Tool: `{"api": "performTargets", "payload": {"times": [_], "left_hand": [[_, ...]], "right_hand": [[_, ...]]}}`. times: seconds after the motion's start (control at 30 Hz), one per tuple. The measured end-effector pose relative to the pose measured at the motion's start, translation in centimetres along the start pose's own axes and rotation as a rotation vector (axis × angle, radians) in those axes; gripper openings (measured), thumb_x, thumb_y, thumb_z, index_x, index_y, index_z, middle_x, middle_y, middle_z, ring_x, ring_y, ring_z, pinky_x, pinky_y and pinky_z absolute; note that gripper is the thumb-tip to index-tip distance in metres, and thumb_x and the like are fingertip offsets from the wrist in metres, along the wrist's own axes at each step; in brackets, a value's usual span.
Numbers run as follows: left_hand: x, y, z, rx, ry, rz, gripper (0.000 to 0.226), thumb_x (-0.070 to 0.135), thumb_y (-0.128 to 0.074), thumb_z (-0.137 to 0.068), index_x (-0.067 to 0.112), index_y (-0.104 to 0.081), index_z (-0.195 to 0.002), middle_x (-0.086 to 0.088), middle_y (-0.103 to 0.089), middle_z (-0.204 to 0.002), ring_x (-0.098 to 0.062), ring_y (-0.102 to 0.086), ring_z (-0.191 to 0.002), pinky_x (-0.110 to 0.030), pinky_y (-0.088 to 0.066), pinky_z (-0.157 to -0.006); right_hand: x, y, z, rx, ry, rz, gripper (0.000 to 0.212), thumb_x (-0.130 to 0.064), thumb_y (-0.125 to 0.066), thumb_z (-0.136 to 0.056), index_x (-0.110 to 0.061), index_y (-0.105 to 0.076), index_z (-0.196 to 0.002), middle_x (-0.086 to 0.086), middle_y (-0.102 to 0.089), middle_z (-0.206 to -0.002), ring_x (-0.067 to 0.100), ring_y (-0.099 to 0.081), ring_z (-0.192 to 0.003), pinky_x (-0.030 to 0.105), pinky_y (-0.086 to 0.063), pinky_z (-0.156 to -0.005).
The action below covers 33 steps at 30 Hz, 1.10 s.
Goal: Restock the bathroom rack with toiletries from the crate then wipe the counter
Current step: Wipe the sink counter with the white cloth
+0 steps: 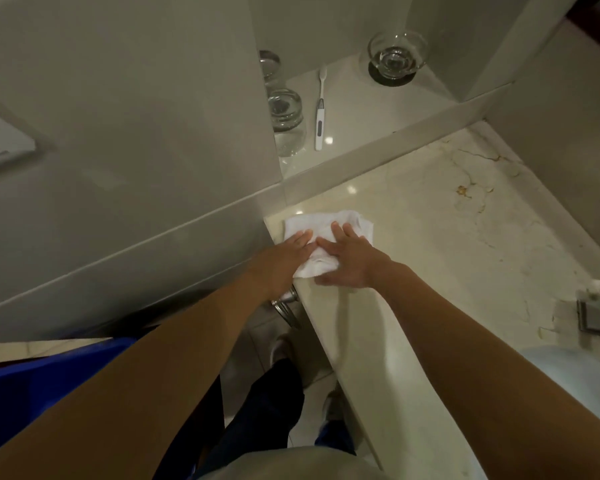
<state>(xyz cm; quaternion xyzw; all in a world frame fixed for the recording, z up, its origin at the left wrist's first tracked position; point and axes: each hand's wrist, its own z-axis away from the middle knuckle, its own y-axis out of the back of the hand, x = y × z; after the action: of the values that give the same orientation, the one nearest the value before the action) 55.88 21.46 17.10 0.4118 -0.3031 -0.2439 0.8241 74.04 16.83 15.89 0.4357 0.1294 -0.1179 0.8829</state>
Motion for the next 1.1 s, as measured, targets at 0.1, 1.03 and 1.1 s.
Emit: {"api": "performTargets", "payload": {"times": [0.1, 1.03, 1.1], "left_hand": [[-1.0, 1.0, -0.8, -0.004, 0.001, -0.019, 0.082, -0.008, -0.046, -0.090, 0.020, -0.005, -0.155, 0.003, 0.009, -0.162, -0.011, 0.003, -0.149, -0.036, -0.032, -0.113], [0.0, 2.0, -2.7, -0.106, 0.001, -0.184, 0.069, 0.048, -0.035, -0.100, 0.014, -0.009, -0.154, -0.009, 0.001, -0.162, -0.021, -0.001, -0.149, -0.044, -0.030, -0.113], [0.5, 1.6, -2.7, -0.096, -0.032, -0.194, 0.069, 0.047, -0.036, -0.100, 0.014, -0.010, -0.154, -0.009, 0.001, -0.162, -0.021, -0.001, -0.149, -0.044, -0.030, -0.112]], "right_hand": [[-0.3, 1.2, -1.2, 0.005, 0.009, -0.002, 0.095, -0.057, -0.065, -0.081, -0.031, -0.011, -0.154, 0.006, 0.011, -0.163, 0.026, 0.014, -0.148, 0.045, -0.006, -0.119], [-1.3, -0.2, 1.2, 0.135, -0.122, -0.153, 0.060, -0.013, -0.042, -0.100, -0.027, -0.019, -0.154, -0.001, 0.003, -0.163, 0.019, 0.000, -0.150, 0.040, -0.020, -0.119], [-1.2, -0.9, 2.1, 0.149, -0.144, -0.185, 0.060, -0.011, -0.040, -0.100, -0.027, -0.018, -0.154, -0.002, 0.003, -0.163, 0.016, 0.002, -0.150, 0.039, -0.018, -0.119]]}}
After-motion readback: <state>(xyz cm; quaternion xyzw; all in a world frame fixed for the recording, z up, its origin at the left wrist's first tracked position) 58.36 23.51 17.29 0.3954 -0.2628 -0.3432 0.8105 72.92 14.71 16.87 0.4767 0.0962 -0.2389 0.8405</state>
